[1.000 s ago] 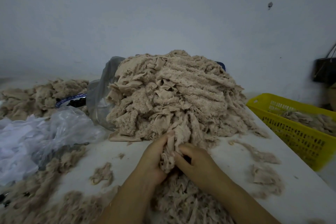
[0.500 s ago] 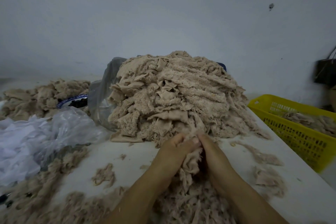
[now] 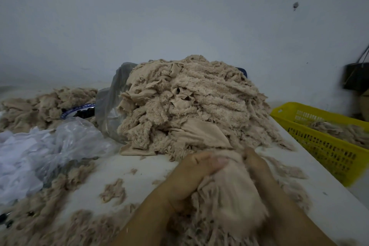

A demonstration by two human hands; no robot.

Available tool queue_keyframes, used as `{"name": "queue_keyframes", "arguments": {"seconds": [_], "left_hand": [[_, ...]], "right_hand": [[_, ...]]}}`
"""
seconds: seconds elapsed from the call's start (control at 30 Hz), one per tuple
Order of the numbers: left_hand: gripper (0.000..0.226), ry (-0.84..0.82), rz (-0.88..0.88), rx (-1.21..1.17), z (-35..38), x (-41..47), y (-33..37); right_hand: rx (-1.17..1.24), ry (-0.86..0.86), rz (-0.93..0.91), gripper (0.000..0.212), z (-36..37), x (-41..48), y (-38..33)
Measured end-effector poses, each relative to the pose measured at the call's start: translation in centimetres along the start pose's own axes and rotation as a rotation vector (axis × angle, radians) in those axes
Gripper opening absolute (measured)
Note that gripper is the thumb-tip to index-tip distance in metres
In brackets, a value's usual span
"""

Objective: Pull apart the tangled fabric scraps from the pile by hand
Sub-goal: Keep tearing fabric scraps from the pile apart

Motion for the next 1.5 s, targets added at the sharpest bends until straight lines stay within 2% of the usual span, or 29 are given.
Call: {"name": "queue_keyframes", "arguments": {"seconds": [0.07,0.13,0.2,0.3,0.37,0.4,0.43,0.53,0.6,0.67,0.73,0.8,0.87,0.93,0.97,1.0,1.03,1.1,1.13,1.17,1.3,1.4,1.5], "left_hand": [[0.028,0.192,-0.002,-0.109,-1.9,0.4,-0.2],[0.042,0.343,-0.012,-0.175,-3.4,0.7,-0.7],[0.039,0.426,0.004,-0.209,-4.1,0.9,-1.0],[0.032,0.462,0.051,-0.208,-4.5,1.1,-1.0],[0.031,0.492,0.052,-0.201,-4.8,1.2,-1.1],[0.032,0.510,0.047,-0.194,-4.9,1.2,-1.2],[0.032,0.526,0.043,-0.185,-5.0,1.2,-1.2],[0.031,0.567,0.049,-0.222,-5.4,1.3,-1.5],[0.030,0.560,0.075,-0.221,-5.4,1.3,-1.5],[0.033,0.523,0.098,-0.142,-4.9,1.6,-1.4],[0.039,0.485,0.080,-0.065,-4.0,1.8,-1.5],[0.044,0.483,0.081,-0.031,-3.8,1.9,-1.6],[0.036,0.488,0.139,0.063,-4.2,2.0,-1.5],[0.027,0.546,0.160,0.156,-4.9,1.9,-1.5],[0.024,0.591,0.144,0.194,-5.2,1.9,-1.4],[0.022,0.639,0.114,0.234,-5.6,2.0,-1.5],[0.020,0.677,0.080,0.266,-6.0,2.3,-1.6],[0.011,0.727,0.021,0.320,-6.5,3.2,-1.5],[0.014,0.746,0.002,0.352,-6.7,3.7,-1.3],[0.019,0.765,-0.008,0.349,-7.0,4.3,-1.2],[0.017,0.811,-0.118,0.057,-8.1,6.4,-1.6],[0.023,0.804,-0.184,-0.035,-8.7,7.5,-1.7],[0.018,0.873,-0.148,0.254,-9.1,6.5,-1.0]], "right_hand": [[0.049,-0.019,-0.055,0.029,0.0,0.5,-0.1],[0.154,-0.093,-0.028,0.041,1.2,0.0,0.4],[0.136,-0.196,-0.054,0.053,2.7,-0.2,1.2],[0.086,-0.368,-0.110,0.066,4.3,-1.3,1.3],[-0.019,-0.456,-0.170,0.051,4.4,-1.5,1.6],[-0.111,-0.464,-0.227,0.038,4.5,-1.6,1.5],[-0.208,-0.443,-0.275,0.034,4.5,-1.8,1.3],[-0.292,-0.367,-0.360,0.037,4.3,-2.1,0.6],[-0.301,-0.448,-0.389,0.032,4.9,-2.6,0.4],[-0.478,-0.535,-0.404,0.036,5.6,-3.2,1.0],[-0.669,-0.491,-0.467,0.034,5.6,-2.8,1.7],[-0.667,-0.354,-0.491,0.027,5.0,-2.2,1.0],[-0.344,-0.157,-0.455,0.030,3.1,-1.3,-0.6],[0.226,-0.015,-0.448,0.044,0.3,-0.5,-2.6],[0.428,0.004,-0.442,0.056,-0.6,-0.3,-3.2],[0.498,-0.007,-0.402,0.065,-0.9,0.1,-3.0],[0.468,-0.035,-0.333,0.068,-0.6,0.3,-2.5],[0.313,-0.056,-0.210,0.057,0.3,0.7,-0.6],[0.242,-0.054,-0.199,0.050,0.8,0.8,0.0],[0.163,-0.063,-0.224,0.045,1.2,1.0,0.4],[-0.200,-0.110,-0.352,0.034,1.8,1.1,1.4],[-0.260,-0.107,-0.335,0.029,1.3,1.3,2.0],[-0.266,-0.088,-0.316,0.030,1.2,1.4,1.9]]}}
Point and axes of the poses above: each hand's wrist, its own x-axis towards the middle knuckle, its own z-axis out of the palm, y = z × x, the point moved 5 cm from there along x, towards the middle knuckle, and after that the axes turned 6 degrees about x, right-handed, at the moved point
